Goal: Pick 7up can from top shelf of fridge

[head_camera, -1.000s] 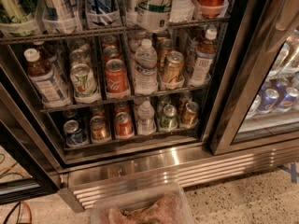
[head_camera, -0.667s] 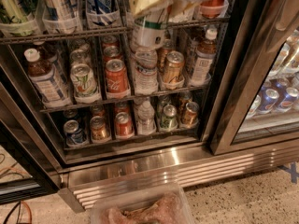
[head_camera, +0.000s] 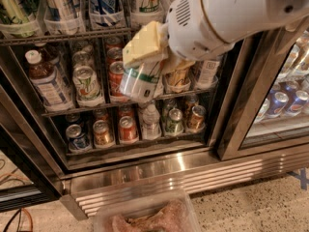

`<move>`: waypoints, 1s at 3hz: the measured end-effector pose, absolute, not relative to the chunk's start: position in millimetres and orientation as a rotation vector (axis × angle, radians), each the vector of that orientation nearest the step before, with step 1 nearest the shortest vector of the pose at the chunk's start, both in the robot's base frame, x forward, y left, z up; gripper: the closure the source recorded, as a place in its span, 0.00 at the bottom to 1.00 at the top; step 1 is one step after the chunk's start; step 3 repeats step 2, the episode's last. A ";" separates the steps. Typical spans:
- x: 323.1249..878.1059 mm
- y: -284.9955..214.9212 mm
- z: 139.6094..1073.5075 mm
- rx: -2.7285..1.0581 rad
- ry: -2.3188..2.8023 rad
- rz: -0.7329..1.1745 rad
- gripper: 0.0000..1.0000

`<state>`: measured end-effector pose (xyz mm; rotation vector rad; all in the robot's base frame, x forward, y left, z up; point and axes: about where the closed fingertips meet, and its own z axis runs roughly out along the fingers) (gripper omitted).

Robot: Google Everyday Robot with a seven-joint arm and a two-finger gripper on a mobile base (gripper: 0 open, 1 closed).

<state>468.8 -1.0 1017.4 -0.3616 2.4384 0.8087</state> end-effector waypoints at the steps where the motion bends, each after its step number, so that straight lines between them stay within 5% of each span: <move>1: 441.1 14.1 999.6 -0.346 2.489 0.912 1.00; 3: 437.6 17.1 1005.0 -0.352 2.481 0.911 1.00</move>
Offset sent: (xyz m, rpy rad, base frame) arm -0.0245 0.0134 -0.0159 0.0459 0.0737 0.0224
